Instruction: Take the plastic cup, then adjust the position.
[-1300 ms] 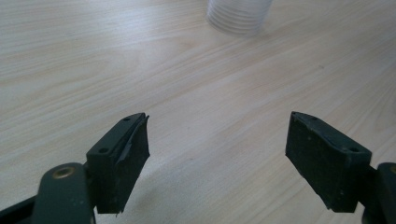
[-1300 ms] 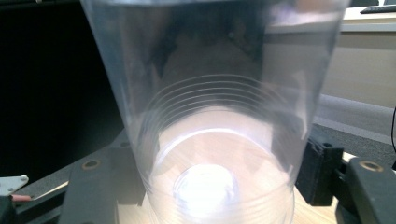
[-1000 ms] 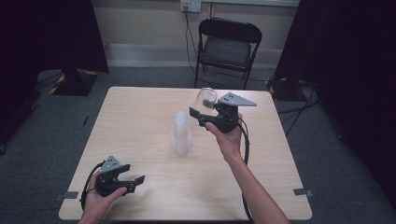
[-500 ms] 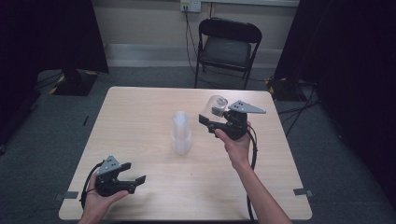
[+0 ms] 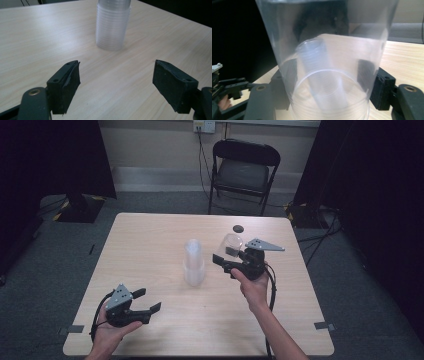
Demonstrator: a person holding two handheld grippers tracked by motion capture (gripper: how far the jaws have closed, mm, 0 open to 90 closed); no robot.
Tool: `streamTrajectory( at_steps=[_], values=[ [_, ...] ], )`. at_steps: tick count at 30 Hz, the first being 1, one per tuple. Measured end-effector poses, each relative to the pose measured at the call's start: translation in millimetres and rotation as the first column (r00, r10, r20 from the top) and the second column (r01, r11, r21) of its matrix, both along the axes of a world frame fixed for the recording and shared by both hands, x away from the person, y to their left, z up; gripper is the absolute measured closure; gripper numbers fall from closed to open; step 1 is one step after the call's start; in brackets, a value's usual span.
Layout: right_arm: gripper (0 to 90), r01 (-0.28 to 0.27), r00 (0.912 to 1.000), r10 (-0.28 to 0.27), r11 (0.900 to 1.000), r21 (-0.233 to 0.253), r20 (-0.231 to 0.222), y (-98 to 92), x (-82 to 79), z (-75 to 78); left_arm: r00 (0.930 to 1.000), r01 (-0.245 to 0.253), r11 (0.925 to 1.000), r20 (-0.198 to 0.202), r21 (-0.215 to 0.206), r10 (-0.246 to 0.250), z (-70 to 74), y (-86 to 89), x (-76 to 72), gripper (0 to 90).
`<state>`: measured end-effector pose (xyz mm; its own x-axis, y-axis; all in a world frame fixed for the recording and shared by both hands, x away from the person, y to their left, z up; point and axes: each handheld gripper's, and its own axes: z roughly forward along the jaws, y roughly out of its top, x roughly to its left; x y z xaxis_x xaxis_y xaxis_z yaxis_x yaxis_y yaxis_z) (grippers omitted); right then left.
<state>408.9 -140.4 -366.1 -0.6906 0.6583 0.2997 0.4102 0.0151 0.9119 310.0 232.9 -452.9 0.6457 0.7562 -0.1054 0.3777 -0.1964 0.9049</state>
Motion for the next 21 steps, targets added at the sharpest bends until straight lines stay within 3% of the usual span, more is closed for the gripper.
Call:
streamTrajectory(
  at_steps=[9, 11, 14, 21],
  values=[
    [33.1, -0.017, 0.9996, 0.018, 0.999, 0.040, -0.023, -1.6, -18.0, -6.1, 0.9991, -0.017, 0.9994, 0.038, -0.030, 0.019, 12.4, -14.7, 7.7, 24.7],
    [33.1, -0.021, 0.9988, 0.023, 0.999, 0.043, -0.043, -3.4, -20.8, -9.2, 0.9987, 0.003, 0.9997, 0.050, -0.024, -0.001, 16.0, -21.9, 10.0, 25.4],
    [33.1, -0.021, 0.9983, 0.023, 0.999, 0.038, -0.054, -8.2, -24.6, -10.9, 0.9985, 0.039, 0.9969, 0.041, -0.068, -0.036, 19.8, -32.2, 11.4, 25.0],
    [33.2, -0.015, 0.9966, 0.021, 0.998, 0.067, -0.080, -18.4, -32.0, -15.0, 0.9926, 0.107, 0.9879, 0.069, -0.112, -0.100, 28.5, -52.8, 14.5, 28.7]
  ],
)
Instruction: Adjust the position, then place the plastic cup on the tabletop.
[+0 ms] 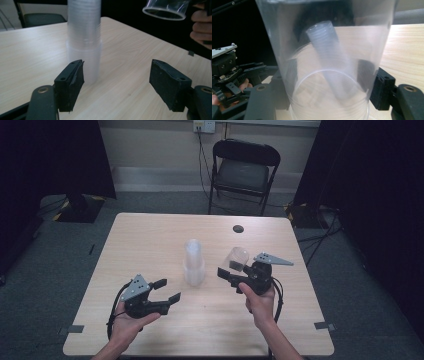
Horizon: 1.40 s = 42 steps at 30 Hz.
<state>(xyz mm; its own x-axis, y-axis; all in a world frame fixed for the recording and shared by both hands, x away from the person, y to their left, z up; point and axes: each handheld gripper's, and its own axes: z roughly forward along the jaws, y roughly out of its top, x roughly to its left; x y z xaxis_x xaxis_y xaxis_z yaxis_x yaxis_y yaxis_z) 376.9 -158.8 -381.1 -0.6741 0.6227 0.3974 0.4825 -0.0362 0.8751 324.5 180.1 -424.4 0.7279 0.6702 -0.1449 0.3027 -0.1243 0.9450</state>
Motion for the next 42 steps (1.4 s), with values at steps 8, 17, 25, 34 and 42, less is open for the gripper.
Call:
streamTrajectory(
  at_steps=[8, 17, 25, 34, 42],
  values=[
    [33.1, -0.032, 0.9994, 0.032, 0.999, 0.028, 0.012, 2.2, -8.7, -6.6, 0.9971, 0.074, 0.9973, 0.017, -0.003, -0.074, 1.7, -19.7, 5.1, 32.5],
    [33.1, -0.050, 0.9981, 0.052, 0.997, 0.053, -0.031, 9.3, -15.5, -12.8, 0.9954, 0.095, 0.9949, 0.012, -0.033, -0.095, 0.2, -30.7, 8.9, 33.1],
    [33.1, -0.065, 0.9950, 0.073, 0.992, 0.109, -0.068, 10.6, -22.3, -12.6, 0.9913, 0.127, 0.9907, 0.040, -0.049, -0.125, -2.1, -39.9, 9.3, 32.5],
    [33.2, -0.091, 0.9916, 0.101, 0.988, 0.121, -0.081, 18.7, -27.4, -11.3, 0.9847, 0.107, 0.9938, 0.141, -0.029, -0.102, -5.9, -56.1, 6.5, 48.3],
    [33.3, -0.113, 0.9856, 0.130, 0.982, 0.149, -0.108, 26.5, -30.5, -11.0, 0.9711, 0.125, 0.9916, 0.209, -0.034, -0.115, -9.6, -64.2, 3.4, 59.0]
  ],
)
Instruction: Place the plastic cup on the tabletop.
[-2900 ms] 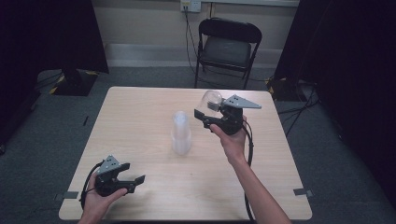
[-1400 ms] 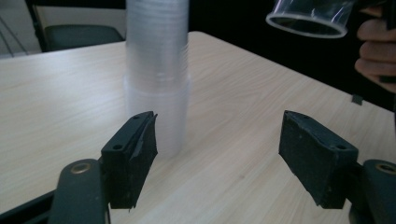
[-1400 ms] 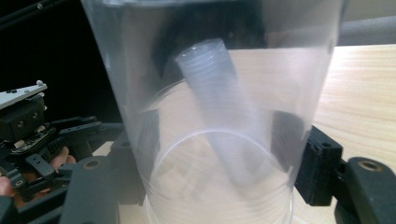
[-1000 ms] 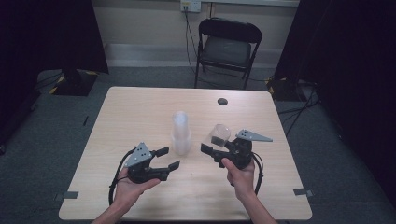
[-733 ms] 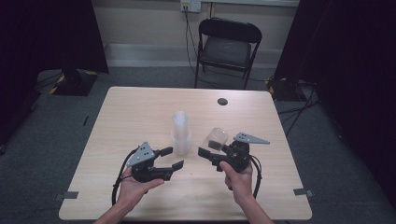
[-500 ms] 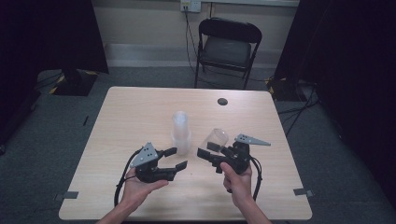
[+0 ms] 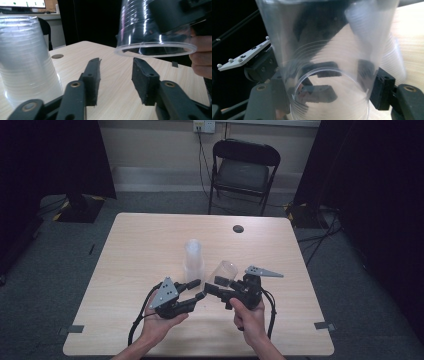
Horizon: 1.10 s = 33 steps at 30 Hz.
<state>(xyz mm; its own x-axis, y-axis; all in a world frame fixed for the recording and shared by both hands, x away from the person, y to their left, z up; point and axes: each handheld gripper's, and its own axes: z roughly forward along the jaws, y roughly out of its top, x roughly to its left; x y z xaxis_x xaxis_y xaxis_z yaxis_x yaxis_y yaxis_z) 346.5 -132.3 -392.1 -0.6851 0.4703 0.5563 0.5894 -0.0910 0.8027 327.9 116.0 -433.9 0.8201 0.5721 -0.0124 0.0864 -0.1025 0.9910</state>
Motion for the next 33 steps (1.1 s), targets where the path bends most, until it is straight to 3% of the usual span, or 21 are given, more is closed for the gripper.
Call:
streamTrajectory(
  at_steps=[3, 5, 7, 11, 14, 20, 22, 25, 28, 30, 33],
  values=[
    [33.5, -0.003, 0.9998, 0.003, 1.000, 0.008, -0.019, 1.8, 0.9, -2.4, 0.9998, 0.001, 0.9999, 0.019, 0.010, -0.001, -0.5, -1.8, -2.1, 62.0],
    [33.6, -0.004, 0.9995, 0.004, 1.000, 0.010, -0.032, 2.9, 0.7, -3.1, 0.9996, -0.004, 0.9998, 0.028, -0.018, 0.004, -0.8, -1.9, -2.9, 63.0],
    [33.7, -0.009, 0.9989, 0.010, 1.000, 0.014, -0.046, 4.0, 0.1, -3.7, 0.9991, -0.011, 0.9998, 0.042, -0.013, 0.012, -1.0, -0.1, -3.0, 64.5],
    [33.7, -0.017, 0.9975, 0.018, 1.000, 0.022, -0.068, 6.7, 0.6, -5.5, 0.9942, -0.028, 0.9992, 0.103, -0.027, 0.031, -2.5, 1.4, -4.3, 67.2],
    [33.7, -0.009, 0.9970, 0.010, 1.000, 0.018, -0.076, 7.8, 1.3, -7.2, 0.9898, -0.046, 0.9989, 0.135, -0.007, 0.047, -3.3, 2.5, -4.0, 67.9],
    [34.0, -0.008, 0.9946, 0.011, 1.000, 0.031, -0.103, 9.9, 1.4, -8.4, 0.9887, -0.061, 0.9971, 0.140, 0.047, 0.054, -4.6, 2.0, -5.3, 70.1],
    [34.0, 0.000, 0.9938, 0.003, 1.000, 0.025, -0.112, 11.0, 0.3, -8.8, 0.9902, -0.041, 0.9973, 0.136, 0.060, 0.033, -5.2, 1.1, -4.8, 70.1],
    [34.0, 0.003, 0.9925, 0.000, 1.000, 0.022, -0.122, 11.3, 0.6, -9.9, 0.9937, -0.013, 0.9999, 0.112, 0.010, 0.012, -5.2, -0.9, -5.9, 70.2],
    [34.1, 0.008, 0.9919, -0.004, 0.999, 0.032, -0.127, 11.3, 1.4, -11.1, 0.9917, -0.018, 0.9998, 0.127, -0.003, 0.018, -6.1, -1.0, -5.3, 70.1],
    [34.4, 0.018, 0.9923, -0.014, 0.999, 0.034, -0.123, 11.9, -0.1, -10.3, 0.9919, -0.017, 0.9988, 0.125, -0.046, 0.022, -8.1, 0.0, -4.1, 72.2],
    [34.5, 0.011, 0.9915, -0.005, 0.999, 0.042, -0.130, 15.2, -0.9, -11.5, 0.9901, -0.025, 0.9977, 0.136, -0.063, 0.033, -7.3, 0.0, -4.8, 72.0]
  ],
)
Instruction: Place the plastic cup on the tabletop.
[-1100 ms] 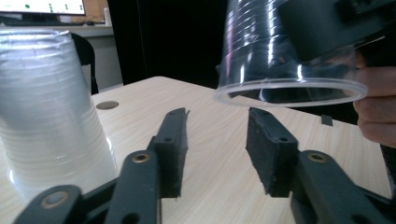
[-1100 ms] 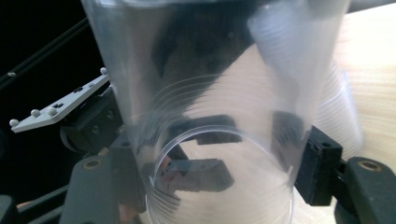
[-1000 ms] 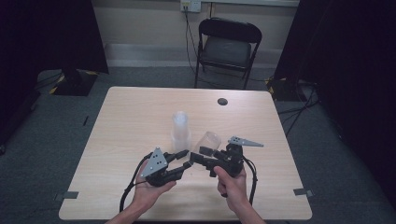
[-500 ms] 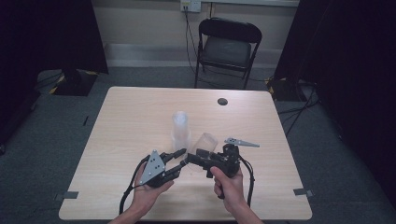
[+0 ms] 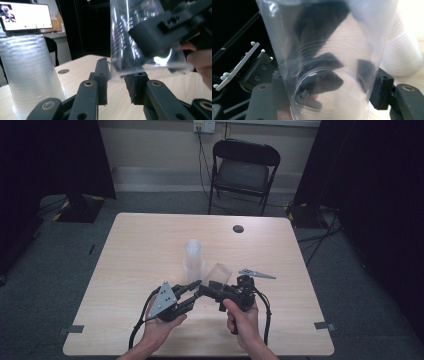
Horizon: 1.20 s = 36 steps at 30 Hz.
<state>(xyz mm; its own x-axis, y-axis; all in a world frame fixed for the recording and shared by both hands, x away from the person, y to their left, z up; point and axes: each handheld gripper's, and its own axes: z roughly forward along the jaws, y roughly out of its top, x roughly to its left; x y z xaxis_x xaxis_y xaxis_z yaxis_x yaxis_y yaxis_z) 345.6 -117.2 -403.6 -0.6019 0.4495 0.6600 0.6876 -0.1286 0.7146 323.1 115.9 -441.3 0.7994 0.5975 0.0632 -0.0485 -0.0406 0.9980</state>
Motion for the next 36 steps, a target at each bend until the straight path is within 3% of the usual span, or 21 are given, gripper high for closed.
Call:
streamTrajectory(
  at_steps=[6, 12, 16, 20, 24, 28, 33, 36],
  values=[
    [34.8, -0.013, 0.9989, 0.015, 0.999, 0.044, -0.044, 1.8, 0.4, -1.7, 0.9997, -0.001, 0.9990, 0.024, -0.044, 0.002, -1.4, -0.1, -0.5, 73.1],
    [35.8, -0.027, 0.9960, 0.032, 0.998, 0.063, -0.083, 3.5, 0.8, -4.6, 0.9997, -0.007, 0.9984, 0.022, -0.055, 0.009, -3.0, -1.2, -0.4, 72.9],
    [35.9, -0.057, 0.9926, 0.064, 0.996, 0.071, -0.103, 9.6, -0.4, -7.8, 0.9997, -0.001, 0.9993, 0.024, -0.038, 0.002, -3.3, -2.7, -0.2, 72.0],
    [35.6, -0.045, 0.9927, 0.051, 0.998, 0.051, -0.110, 14.5, -3.3, -7.7, 0.9997, -0.011, 0.9995, 0.019, -0.031, 0.012, -3.5, -2.1, -0.9, 75.0],
    [31.4, -0.047, 0.9902, 0.055, 0.997, 0.062, -0.128, 14.9, -2.8, -9.0, 0.9999, -0.004, 0.9997, 0.012, -0.024, 0.004, -3.9, -1.7, -0.4, 79.5],
    [25.7, -0.030, 0.9972, 0.031, 0.999, 0.014, -0.068, 17.8, -5.4, -7.1, 0.9996, 0.004, 0.9992, -0.026, -0.039, -0.005, -4.7, 0.5, 1.7, 82.9],
    [16.2, -0.015, 0.9982, 0.016, 1.000, 0.019, -0.057, 14.8, -2.9, -7.9, 0.9996, 0.002, 0.9992, -0.030, -0.039, -0.003, -3.8, 2.1, 1.9, 85.2],
    [14.8, 0.002, 0.9985, -0.001, 1.000, 0.021, -0.054, 11.0, -0.9, -8.5, 0.9987, 0.001, 0.9991, -0.052, -0.043, -0.003, -4.3, 3.7, 3.4, 85.4]
  ],
)
